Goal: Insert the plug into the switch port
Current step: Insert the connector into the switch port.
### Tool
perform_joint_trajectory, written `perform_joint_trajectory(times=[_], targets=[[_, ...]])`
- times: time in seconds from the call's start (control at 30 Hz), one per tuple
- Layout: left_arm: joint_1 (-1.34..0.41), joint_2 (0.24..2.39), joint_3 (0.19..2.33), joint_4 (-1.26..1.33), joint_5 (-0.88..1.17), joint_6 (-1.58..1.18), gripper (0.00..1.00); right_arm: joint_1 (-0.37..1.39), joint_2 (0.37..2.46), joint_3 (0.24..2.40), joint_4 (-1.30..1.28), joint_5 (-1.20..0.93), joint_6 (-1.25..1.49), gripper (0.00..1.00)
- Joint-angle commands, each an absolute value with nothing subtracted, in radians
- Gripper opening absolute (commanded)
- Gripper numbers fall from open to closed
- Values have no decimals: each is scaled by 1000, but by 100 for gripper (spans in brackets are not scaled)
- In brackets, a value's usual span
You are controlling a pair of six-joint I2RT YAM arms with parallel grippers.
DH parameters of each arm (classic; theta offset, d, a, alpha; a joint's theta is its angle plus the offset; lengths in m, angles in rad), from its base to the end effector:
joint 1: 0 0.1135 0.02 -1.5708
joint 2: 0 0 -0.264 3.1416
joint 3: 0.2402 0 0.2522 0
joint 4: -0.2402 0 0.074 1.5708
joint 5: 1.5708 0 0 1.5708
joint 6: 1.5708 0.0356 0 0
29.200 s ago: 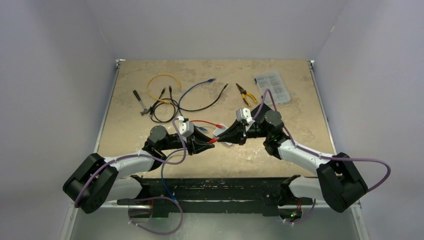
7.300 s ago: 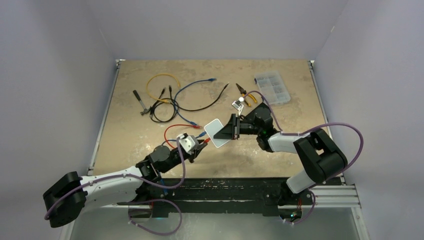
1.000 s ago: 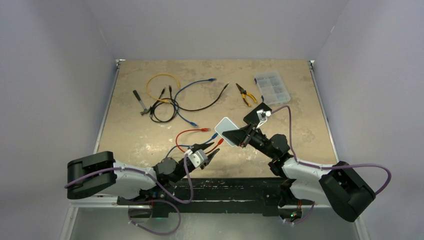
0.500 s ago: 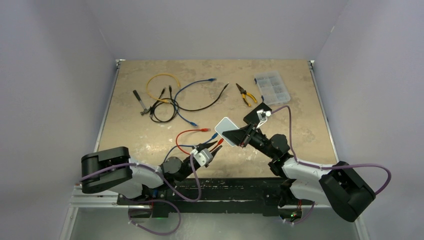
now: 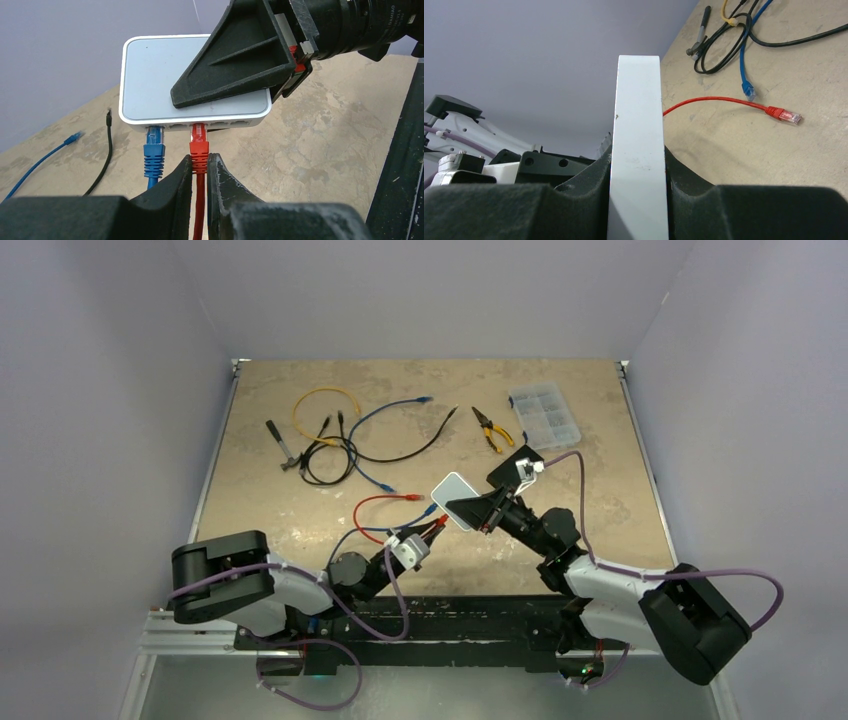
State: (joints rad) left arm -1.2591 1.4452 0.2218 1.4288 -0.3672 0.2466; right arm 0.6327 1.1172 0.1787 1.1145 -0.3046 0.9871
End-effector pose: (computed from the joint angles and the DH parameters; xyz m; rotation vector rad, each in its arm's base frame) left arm 0.0832 -0.2166 0.1874 0.7082 1.2132 -0.5943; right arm 0.1580 0.1291 0.2076 -0.0063 1.5943 1.5215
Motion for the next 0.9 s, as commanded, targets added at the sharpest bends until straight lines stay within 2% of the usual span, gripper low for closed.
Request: perform_joint_trajectory(times=[0.0,0.3,0.5,0.7,0.87], targets=[[-1266,1457,274,1525,-384,238,0,631,1124,199,1154,-303,978,0],[-1262,1410,304,1603,-435,278,0,646,1210,181,1179,-368,954,0],[-1189,1361,301,1592,-391,225,0,646,1266,188,1194,-432,949,0],[-1201,1458,355,1593,-306,208,0,649,1358,205,1375,-484,1048,0],[-1223,1503,396,1598,-293,217,0,666,1391,215,1359,-458,1030,0]])
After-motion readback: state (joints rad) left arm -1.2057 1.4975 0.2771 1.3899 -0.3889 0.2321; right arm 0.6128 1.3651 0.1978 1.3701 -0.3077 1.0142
